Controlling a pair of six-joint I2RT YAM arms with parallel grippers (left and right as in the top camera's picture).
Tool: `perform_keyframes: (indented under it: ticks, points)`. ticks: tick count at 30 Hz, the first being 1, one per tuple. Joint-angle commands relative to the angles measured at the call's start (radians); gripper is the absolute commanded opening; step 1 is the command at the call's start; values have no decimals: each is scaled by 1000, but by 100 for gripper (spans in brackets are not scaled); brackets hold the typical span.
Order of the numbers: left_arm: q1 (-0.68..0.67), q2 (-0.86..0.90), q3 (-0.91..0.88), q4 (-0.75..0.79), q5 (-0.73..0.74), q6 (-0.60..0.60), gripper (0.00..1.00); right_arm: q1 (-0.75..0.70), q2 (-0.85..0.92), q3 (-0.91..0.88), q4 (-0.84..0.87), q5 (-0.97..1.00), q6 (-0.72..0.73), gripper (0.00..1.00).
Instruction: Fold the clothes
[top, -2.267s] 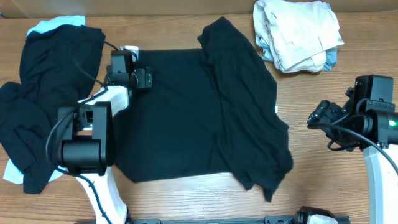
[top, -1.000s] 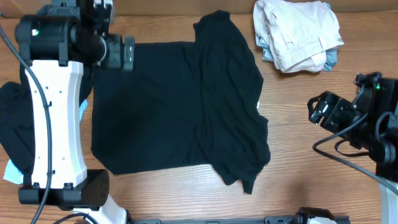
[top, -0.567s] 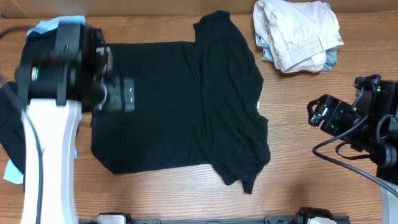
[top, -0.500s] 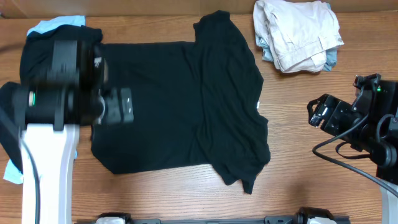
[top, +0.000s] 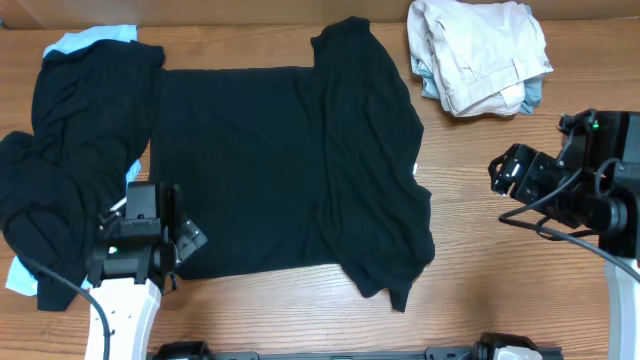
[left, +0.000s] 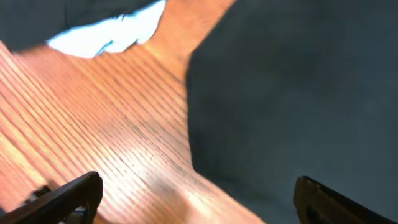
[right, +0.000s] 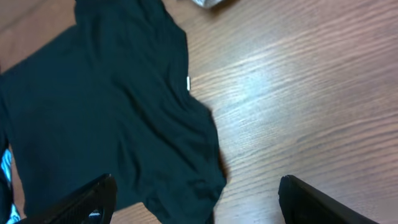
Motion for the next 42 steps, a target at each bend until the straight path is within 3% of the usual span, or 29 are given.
perform_keyframes:
  ticks: [1,5,13,20,23,27,36,37,39,42]
  points:
    - [77,53,-61,61,-18,-26,97,4,22,25,-11,-2,-5,87]
    - [145,135,-86,148,-3,27,91,4,43,25,-11,-2,-4,87]
    - [157,333,-96,281,136,112,83,4,67,25,-11,-1,-4,87]
    - [157,448,-96,320,164,111,68,4,69,25,-7,-1,-5,87]
    - [156,470,-96,322,167,111,56,3,69,25,-7,-1,-5,87]
    - [156,473,-96,327,167,111,56,4,70,25,-4,-1,-5,87]
    - [156,473,-50,332,237,161,43,3,77,25,0,-1,-5,87]
    - [156,473,-34,325,250,178,40,4,78,25,0,-1,-5,87]
    - [156,473,-7,322,264,203,23,4,81,25,-3,-1,-5,87]
    - [156,473,21,322,264,213,15,3,84,25,-4,-1,-5,87]
